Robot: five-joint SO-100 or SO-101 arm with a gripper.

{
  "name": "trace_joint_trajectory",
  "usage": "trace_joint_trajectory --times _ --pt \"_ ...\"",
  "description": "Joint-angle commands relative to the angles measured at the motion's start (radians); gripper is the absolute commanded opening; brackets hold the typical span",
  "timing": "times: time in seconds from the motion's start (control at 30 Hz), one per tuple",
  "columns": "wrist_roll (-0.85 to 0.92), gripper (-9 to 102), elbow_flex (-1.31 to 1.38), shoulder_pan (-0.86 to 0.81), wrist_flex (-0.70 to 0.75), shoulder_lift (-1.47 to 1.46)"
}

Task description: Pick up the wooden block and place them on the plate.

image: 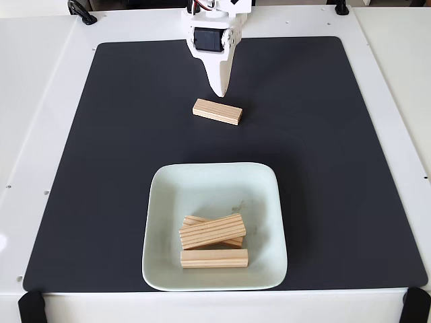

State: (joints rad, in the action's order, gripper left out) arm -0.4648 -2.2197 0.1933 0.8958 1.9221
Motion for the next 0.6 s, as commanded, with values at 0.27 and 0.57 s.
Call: trace_joint_trajectory --times 0.27,0.57 --pt "-0.012 25 0.025 -0.014 0.008 0.005" --pt "0.000 26 0.026 -0.006 0.097 -0.018"
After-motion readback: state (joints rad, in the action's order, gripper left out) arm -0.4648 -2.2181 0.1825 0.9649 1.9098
